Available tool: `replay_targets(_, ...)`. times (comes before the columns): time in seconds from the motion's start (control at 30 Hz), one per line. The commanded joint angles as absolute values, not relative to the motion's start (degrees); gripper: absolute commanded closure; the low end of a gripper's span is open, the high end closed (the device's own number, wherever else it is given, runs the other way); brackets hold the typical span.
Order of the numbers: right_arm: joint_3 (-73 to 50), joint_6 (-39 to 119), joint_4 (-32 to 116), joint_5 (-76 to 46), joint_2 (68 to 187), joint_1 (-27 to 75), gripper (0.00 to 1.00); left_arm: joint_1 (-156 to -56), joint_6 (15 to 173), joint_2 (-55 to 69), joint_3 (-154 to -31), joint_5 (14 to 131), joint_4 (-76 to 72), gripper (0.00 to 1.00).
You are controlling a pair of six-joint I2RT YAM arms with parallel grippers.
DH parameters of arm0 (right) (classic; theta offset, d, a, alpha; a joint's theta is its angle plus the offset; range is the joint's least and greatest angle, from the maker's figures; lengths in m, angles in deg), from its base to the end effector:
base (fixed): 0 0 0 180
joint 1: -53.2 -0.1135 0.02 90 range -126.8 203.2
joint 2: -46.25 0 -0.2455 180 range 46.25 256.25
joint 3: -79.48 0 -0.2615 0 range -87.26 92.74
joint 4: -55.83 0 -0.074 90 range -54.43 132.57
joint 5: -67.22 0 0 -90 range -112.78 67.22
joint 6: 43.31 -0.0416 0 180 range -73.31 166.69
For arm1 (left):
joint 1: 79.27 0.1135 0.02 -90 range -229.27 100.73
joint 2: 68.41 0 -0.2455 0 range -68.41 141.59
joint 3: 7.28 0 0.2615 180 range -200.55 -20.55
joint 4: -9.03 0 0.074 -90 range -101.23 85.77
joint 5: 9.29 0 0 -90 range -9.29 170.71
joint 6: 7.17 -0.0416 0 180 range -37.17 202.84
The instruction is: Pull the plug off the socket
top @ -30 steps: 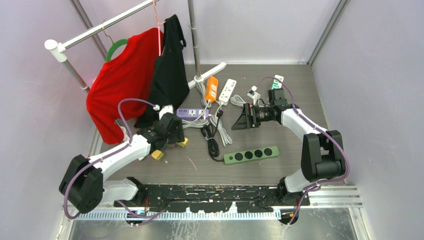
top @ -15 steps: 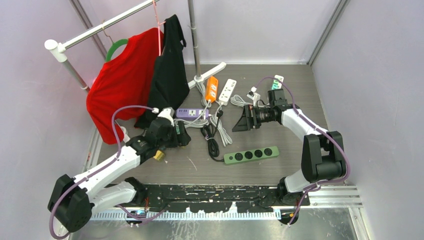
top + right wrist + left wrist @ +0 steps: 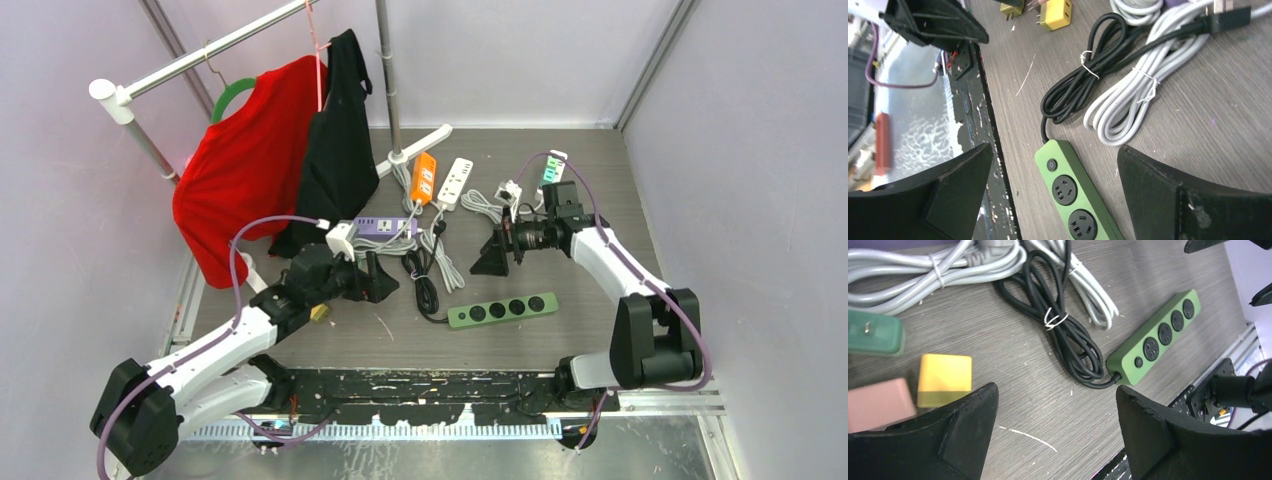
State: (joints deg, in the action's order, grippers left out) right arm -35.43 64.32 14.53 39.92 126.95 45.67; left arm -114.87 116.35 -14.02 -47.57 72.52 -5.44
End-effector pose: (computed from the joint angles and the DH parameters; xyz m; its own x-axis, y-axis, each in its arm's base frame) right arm 0.2757 0.0737 0.2074 -0.6277 -0.2231 -0.7458 -0.7672 0.3395 0.5442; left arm 0.1850 -0.1398 0.1943 -0.6985 -0.1721 -0.6946 0.3504 0.7640 -0.5418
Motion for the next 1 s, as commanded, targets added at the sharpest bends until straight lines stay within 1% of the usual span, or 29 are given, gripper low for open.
replay_targets(0.0, -37.12, 83.09, 9.65, 45.66, 121.86, 45.65, 0.00, -114.67, 112.43, -16.12, -45.64, 65.91, 5.61, 0.13)
replay_targets(0.13, -36.22, 111.67, -8.03, 45.95, 122.20, 45.66, 0.00, -114.69, 111.93, -18.36, -42.56, 63.08, 11.42, 0.13)
replay_targets(0.17, -36.18, 116.66, -10.85, 45.05, 122.45, 45.64, 0.00, -114.69, 112.01, -19.01, -41.87, 62.96, 12.36, 0.10)
replay_targets(0.3, -38.17, 127.84, -13.62, 38.59, 122.42, 44.99, 0.00, -114.69, 112.33, -21.62, -39.78, 63.10, 13.96, 0.09)
replay_targets(0.57, -42.24, 134.74, -9.68, 23.96, 122.74, 38.97, 0.02, -114.67, 112.74, -23.88, -37.78, 63.10, 14.40, 0.09)
replay_targets(0.73, -43.08, 134.72, -7.31, 19.08, 124.96, 34.10, 0.05, -114.65, 113.02, -23.85, -37.69, 63.06, 14.45, 0.09)
replay_targets(0.9, -43.45, 133.52, -5.43, 15.24, 126.67, 30.30, 0.09, -114.66, 113.55, -23.80, -37.12, 63.03, 15.02, 0.09)
replay_targets(0.97, -43.50, 130.50, -2.97, 13.57, 127.26, 29.02, 0.14, -114.62, 113.73, -23.65, -37.07, 63.07, 15.20, 0.09)
